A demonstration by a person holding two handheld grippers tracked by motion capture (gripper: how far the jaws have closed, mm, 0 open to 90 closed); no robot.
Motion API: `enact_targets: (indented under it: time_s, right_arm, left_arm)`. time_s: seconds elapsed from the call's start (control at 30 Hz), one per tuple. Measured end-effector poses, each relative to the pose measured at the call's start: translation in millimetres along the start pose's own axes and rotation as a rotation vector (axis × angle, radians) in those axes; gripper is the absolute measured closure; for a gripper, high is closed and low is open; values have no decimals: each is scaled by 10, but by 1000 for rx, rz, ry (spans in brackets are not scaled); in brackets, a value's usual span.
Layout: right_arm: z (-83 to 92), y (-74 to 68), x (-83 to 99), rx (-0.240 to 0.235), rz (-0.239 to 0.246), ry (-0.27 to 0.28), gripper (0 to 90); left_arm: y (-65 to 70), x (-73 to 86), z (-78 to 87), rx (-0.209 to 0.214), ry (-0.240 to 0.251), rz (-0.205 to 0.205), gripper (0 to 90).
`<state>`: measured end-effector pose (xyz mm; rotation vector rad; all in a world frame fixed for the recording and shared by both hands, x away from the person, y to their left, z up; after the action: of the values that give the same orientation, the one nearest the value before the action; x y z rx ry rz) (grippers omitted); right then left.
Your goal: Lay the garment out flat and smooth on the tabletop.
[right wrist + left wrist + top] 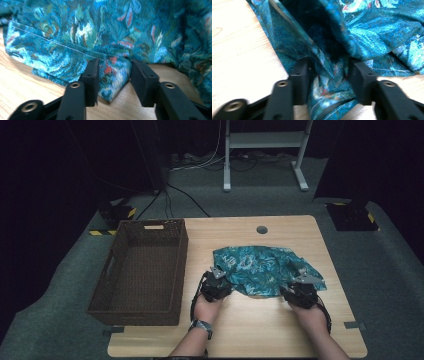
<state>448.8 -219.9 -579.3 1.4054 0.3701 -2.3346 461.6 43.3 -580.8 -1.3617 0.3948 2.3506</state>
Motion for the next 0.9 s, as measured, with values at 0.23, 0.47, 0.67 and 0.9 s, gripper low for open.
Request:
enact_targets:
  time_s: [0.23,0.47,0.67,0.9]
  right_arm:
    - [31,-30,37,-10,19,-10,649]
    - [177,-94,108,-10,35,-25,649]
    - [354,-186,190,-16,56,-48,647]
    - [589,-339,310,-43,69,-68,641]
  left_arm:
    - [43,46,58,1,16,-29,606]
    - [120,126,189,6,17,-33,601]
    - [171,200,328,29,1,-47,592]
    - [191,286,476,43,1,-59,586]
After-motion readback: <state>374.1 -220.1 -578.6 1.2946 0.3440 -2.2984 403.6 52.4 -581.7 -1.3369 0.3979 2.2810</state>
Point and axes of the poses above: each handheld gripper's, and its own axes: z roughly backward along the jaws, x roughly out of its underside, y roughly to its right, the point moved 7 cm from there along -z, roughly forward along the jaws, and after that the axes turned 14 degrees about y, right-handed, at the moved point
